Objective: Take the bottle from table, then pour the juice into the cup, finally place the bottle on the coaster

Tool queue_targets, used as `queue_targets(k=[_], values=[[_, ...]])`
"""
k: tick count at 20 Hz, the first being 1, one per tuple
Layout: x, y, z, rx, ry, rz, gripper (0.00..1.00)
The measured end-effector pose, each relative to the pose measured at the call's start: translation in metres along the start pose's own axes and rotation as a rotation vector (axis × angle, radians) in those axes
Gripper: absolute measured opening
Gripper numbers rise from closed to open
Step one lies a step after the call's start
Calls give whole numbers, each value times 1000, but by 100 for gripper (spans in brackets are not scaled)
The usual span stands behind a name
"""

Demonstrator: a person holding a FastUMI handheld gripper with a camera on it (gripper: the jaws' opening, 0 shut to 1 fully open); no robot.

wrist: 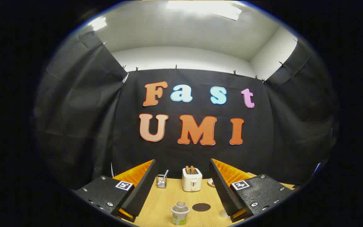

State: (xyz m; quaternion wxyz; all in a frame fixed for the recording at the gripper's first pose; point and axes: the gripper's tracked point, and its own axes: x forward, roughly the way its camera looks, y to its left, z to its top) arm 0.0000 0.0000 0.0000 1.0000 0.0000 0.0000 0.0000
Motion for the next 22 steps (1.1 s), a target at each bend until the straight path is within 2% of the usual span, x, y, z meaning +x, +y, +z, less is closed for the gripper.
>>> queue_targets(k=[5, 13, 16, 22], values=[[0, -1, -4, -32, 8, -10, 98], [4, 6, -1, -3, -1, 2, 98], [4, 3, -2, -17, -8, -18, 98], [11, -6, -37, -11, 59, -55, 98]])
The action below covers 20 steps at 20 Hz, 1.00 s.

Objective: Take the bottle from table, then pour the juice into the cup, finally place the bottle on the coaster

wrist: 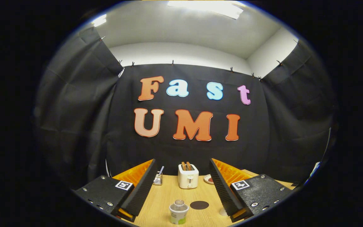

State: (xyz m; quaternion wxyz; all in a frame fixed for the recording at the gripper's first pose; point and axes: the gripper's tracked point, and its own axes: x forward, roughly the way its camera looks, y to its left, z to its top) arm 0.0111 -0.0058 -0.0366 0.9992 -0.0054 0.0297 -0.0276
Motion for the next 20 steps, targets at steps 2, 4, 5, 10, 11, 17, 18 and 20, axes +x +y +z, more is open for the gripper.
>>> queue_targets(k=[2, 4, 5, 10, 11, 17, 18, 20], values=[[3, -5, -16, 0, 27, -15, 98], [6, -9, -36, 2, 63, -39, 98], [7, -10, -46, 6, 78, -48, 98], [7, -10, -101, 4, 149, -65, 98], [7, -8, -112, 6, 160, -59, 98], [10, 5, -173, -8, 220, -27, 98], [11, 4, -184, -3, 234, -36, 99], [15, 11, -204, 27, 267, -32, 99]])
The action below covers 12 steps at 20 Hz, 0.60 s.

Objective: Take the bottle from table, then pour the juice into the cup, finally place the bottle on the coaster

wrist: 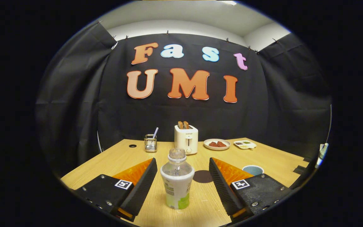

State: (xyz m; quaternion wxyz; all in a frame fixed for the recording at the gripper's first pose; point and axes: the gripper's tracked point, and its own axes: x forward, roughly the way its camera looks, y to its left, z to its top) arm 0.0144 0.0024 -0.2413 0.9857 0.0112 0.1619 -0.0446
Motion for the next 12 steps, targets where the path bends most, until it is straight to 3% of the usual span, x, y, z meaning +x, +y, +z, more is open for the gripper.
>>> queue_targets(k=[8, 12], values=[[23, 6, -71, -12, 150, 31, 98], [29, 8, -88, 8, 187, 51, 92]])
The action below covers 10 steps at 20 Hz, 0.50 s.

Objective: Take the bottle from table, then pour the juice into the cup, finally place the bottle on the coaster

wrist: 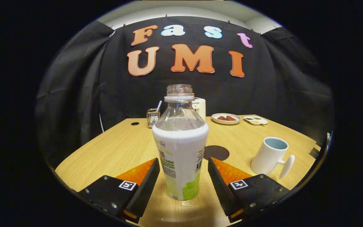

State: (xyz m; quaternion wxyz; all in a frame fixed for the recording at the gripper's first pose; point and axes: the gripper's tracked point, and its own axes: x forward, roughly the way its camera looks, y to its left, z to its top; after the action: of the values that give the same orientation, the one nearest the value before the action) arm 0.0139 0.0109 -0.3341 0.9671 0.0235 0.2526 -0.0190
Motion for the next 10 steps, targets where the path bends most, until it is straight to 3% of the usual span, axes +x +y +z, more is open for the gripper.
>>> queue_targets(k=[3, 5, 6, 10], values=[[5, 3, -6, -5, 17, 18, 85], [6, 4, -1, -11, 0, 26, 75], [5, 3, -4, -21, 3, 23, 66], [3, 6, 6, 60, -13, 57, 60]])
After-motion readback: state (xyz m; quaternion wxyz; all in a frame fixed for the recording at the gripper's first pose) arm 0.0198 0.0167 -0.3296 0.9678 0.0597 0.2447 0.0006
